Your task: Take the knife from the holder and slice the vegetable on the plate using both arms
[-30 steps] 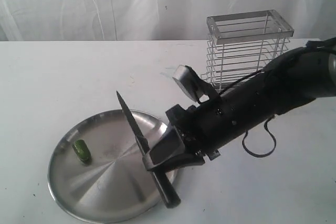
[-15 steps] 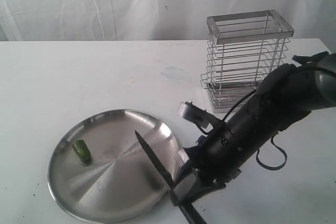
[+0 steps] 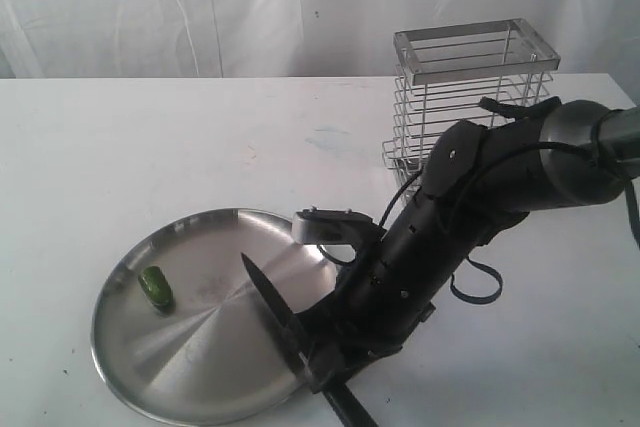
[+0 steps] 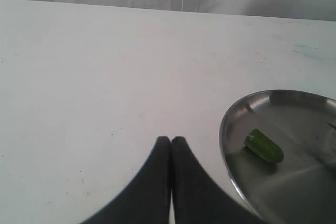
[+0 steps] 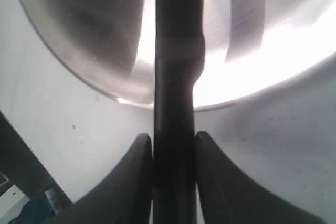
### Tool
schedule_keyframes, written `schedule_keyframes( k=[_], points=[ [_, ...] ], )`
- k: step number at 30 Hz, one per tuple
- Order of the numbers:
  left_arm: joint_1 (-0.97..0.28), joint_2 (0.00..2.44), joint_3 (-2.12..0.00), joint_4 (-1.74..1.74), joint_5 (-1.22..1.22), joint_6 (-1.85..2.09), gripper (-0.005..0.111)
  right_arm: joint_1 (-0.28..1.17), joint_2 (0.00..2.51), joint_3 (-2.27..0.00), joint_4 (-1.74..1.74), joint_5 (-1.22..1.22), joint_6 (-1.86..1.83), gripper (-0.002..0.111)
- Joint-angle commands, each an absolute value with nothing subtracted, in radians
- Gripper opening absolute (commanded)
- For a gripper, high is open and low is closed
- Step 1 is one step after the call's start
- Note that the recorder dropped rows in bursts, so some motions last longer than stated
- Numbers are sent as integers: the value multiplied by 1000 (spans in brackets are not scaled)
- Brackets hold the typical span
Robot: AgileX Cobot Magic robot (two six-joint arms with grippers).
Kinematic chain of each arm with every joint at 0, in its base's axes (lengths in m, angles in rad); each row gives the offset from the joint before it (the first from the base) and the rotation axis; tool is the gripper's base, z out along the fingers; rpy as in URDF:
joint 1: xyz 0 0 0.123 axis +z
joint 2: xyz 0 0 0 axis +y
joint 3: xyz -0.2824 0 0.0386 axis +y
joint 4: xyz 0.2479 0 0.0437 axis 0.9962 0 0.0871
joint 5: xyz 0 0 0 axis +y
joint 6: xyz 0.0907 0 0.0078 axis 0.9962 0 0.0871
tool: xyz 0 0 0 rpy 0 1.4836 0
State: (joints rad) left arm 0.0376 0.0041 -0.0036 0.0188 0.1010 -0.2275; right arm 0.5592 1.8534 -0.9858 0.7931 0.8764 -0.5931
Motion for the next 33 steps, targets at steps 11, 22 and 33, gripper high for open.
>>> schedule_keyframes(
  k=[11, 22, 33],
  points=[
    [33, 0, 0, 11, 99, -228, 0, 569, 1844, -1013, 722, 905, -516, 2],
    [33, 0, 0, 11, 99, -228, 0, 569, 1844, -1017, 722, 885, -518, 28],
    [33, 0, 0, 11, 99, -228, 0, 569, 1823, -1075, 655, 903, -520, 39]
  ],
)
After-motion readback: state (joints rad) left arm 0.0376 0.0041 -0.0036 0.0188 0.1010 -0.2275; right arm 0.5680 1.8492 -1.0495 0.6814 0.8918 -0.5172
